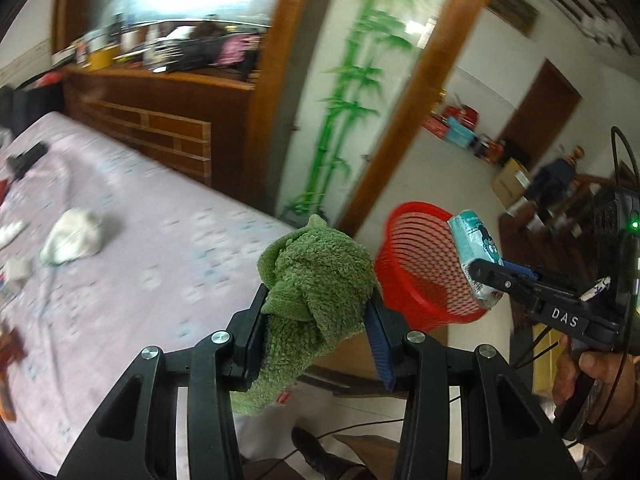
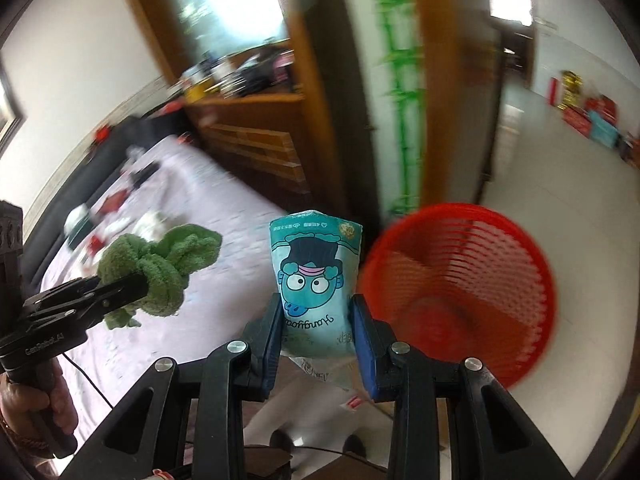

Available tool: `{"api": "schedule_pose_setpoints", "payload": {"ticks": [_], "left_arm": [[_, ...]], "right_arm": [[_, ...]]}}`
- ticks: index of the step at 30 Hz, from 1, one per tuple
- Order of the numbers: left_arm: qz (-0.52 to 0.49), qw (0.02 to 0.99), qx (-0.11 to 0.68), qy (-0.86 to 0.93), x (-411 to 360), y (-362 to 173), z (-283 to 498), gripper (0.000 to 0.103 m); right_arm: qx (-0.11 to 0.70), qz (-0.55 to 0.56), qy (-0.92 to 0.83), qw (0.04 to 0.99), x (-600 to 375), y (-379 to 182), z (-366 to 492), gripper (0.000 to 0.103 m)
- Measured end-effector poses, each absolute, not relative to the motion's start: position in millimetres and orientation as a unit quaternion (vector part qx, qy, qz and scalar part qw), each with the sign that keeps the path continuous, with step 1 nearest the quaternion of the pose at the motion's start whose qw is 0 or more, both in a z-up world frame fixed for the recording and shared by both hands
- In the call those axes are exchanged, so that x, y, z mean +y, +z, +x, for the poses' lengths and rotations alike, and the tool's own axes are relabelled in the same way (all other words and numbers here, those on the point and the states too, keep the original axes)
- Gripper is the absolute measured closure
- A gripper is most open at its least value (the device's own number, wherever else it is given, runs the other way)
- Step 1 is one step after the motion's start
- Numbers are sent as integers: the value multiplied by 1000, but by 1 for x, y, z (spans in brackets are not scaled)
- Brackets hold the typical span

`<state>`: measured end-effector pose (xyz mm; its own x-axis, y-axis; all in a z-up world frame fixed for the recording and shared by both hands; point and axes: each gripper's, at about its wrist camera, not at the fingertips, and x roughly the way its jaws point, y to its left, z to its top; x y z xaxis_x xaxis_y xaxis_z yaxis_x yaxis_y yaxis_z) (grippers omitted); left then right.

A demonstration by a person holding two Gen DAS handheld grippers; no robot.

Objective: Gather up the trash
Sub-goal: 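Carry both items to the red basket and open both tools to drop them, then swing both tools back over the bed toward the remaining items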

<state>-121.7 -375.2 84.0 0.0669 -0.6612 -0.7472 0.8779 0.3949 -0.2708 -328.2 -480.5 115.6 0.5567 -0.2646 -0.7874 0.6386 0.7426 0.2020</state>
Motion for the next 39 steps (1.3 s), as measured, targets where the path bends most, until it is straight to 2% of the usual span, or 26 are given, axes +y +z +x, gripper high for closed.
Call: {"api": "schedule_pose_setpoints", "payload": {"ticks": [17, 20, 23, 24, 25, 33, 39], "left_arm": [[196, 647, 412, -610, -518, 77, -208, 59], [205, 637, 427, -608, -536, 66, -213, 54], [207, 638, 428, -605, -541, 63, -214, 35], [205, 641, 425, -605, -541, 64, -214, 25], [202, 644, 422, -605, -540, 66, -214, 22], [192, 665, 418, -588, -521, 72, -201, 21], [170, 706, 415, -548, -477, 76, -175, 12]], "right_arm": [[350, 299, -362, 811, -557, 119, -442, 68], [351, 303, -365, 807, -562, 115, -446, 65], [355, 302, -368, 804, -568, 113, -441, 56], [355, 301, -367, 805, -569, 114, -440, 55], [354, 301, -368, 805, -571, 114, -438, 54], [346, 297, -378, 805, -577, 116, -439, 46], [347, 289, -366, 814, -570, 119, -426, 41]]}}
